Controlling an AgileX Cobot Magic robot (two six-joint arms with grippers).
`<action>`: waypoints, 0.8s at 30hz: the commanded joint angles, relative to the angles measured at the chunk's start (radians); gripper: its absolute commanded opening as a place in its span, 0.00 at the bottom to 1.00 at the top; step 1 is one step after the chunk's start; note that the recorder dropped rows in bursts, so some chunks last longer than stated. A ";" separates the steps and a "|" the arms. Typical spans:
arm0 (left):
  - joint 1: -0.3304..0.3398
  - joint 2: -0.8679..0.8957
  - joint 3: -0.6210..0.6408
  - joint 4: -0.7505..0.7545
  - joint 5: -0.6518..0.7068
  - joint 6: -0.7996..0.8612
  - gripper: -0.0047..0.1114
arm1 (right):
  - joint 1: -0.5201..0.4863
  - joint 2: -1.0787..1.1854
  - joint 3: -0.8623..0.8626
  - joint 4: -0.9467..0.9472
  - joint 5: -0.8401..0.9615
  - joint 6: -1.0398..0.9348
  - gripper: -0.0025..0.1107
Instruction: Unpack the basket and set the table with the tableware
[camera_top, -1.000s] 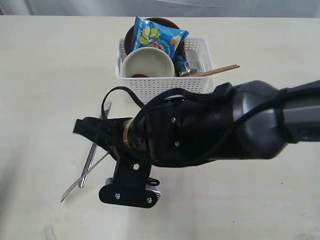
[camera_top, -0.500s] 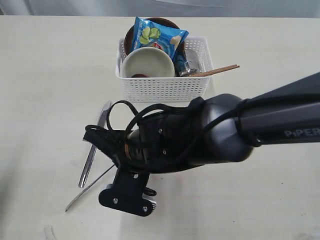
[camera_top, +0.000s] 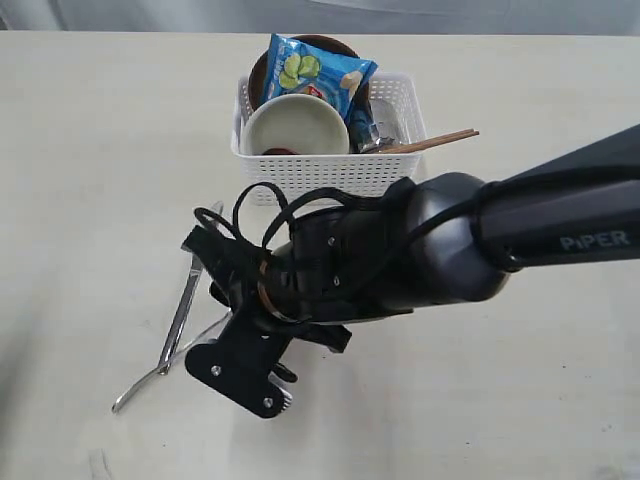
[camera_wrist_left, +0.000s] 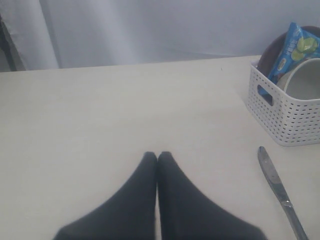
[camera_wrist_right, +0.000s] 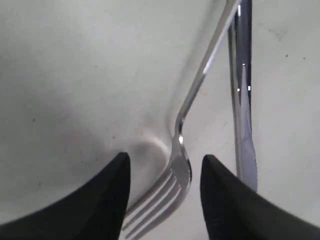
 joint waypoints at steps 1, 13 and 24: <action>0.003 -0.005 0.003 0.005 -0.007 0.005 0.04 | -0.006 -0.054 0.001 0.138 -0.007 0.052 0.34; 0.003 -0.005 0.003 0.005 -0.007 0.005 0.04 | -0.038 -0.264 -0.156 0.815 0.375 1.021 0.03; 0.003 -0.005 0.003 0.005 -0.007 0.005 0.04 | -0.168 -0.031 -0.178 1.414 0.467 1.140 0.40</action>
